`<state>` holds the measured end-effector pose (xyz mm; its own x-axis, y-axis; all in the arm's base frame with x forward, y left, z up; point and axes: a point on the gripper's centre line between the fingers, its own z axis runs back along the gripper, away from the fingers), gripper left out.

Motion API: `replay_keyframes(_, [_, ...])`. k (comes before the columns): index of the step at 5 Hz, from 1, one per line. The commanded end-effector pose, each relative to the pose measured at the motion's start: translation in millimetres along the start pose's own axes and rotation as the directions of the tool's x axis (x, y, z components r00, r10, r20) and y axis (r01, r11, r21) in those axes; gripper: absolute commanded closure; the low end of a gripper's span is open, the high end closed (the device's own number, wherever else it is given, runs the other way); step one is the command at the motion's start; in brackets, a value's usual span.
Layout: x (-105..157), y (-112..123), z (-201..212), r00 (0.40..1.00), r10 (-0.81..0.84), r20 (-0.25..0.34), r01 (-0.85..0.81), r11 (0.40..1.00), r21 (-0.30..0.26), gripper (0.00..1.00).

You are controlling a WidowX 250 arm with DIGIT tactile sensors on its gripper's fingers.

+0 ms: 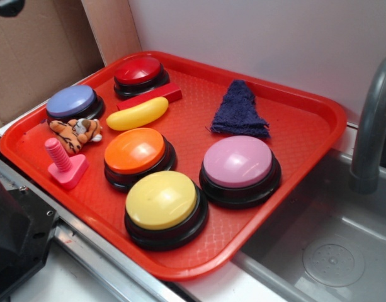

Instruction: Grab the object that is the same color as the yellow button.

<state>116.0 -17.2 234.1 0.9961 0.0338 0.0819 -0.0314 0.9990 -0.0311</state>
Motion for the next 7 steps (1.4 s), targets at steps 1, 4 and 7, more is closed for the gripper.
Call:
replay_keyframes(1, [0,0,0,1.000,0.000,0.000,0.000,1.000,0.000,0.00])
replay_keyframes(4, [35,46,-51,0.969,0.245,-0.031,-0.242,0.967,0.075,0.00])
replay_keyframes(7, [87,71,-115,0.937,0.349,0.001,-0.347,0.931,0.117,0.00])
